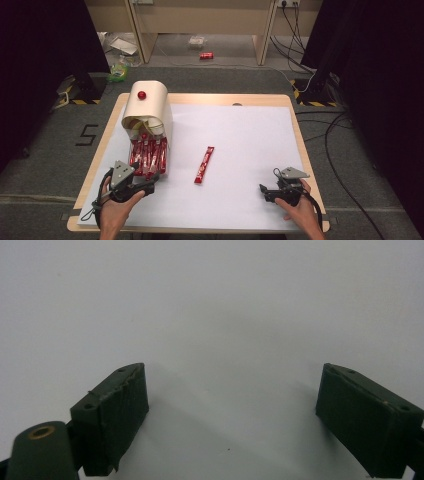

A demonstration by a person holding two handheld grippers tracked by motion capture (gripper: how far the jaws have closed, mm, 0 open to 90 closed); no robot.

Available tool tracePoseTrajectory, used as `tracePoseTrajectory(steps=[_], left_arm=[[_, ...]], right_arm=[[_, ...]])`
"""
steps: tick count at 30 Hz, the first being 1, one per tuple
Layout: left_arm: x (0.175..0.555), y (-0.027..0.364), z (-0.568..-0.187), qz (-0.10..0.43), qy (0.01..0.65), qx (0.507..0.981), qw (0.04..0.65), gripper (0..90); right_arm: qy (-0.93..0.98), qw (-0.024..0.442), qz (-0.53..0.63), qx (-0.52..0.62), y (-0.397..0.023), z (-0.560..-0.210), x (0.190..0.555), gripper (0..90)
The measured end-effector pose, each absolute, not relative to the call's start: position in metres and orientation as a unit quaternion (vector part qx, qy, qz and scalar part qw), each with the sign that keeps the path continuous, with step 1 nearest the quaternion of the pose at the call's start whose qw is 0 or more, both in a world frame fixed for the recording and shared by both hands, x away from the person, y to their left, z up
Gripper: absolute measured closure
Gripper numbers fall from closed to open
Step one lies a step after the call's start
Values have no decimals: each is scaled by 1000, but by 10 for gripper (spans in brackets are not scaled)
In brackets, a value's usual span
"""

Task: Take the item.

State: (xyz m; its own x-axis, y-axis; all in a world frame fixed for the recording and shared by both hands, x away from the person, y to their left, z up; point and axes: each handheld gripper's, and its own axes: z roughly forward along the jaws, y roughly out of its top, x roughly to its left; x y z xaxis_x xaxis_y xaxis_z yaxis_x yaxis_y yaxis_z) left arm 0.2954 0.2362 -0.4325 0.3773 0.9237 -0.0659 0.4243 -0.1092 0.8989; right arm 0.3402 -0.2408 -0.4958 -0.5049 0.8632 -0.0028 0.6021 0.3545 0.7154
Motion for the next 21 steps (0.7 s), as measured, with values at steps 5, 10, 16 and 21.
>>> tracePoseTrajectory(steps=[5,10,16,21], left_arm=[[295,241,-435,273,493,690,454,213],[293,245,-437,273,495,689,454,213],[291,247,-438,277,498,686,453,213],[289,250,-441,278,502,685,450,213]], right_arm=[[800,194,336,458,-241,-496,340,138],[800,194,336,458,-241,-496,340,137],[800,194,336,458,-241,-496,340,138],[800,194,336,458,-241,-496,340,137]])
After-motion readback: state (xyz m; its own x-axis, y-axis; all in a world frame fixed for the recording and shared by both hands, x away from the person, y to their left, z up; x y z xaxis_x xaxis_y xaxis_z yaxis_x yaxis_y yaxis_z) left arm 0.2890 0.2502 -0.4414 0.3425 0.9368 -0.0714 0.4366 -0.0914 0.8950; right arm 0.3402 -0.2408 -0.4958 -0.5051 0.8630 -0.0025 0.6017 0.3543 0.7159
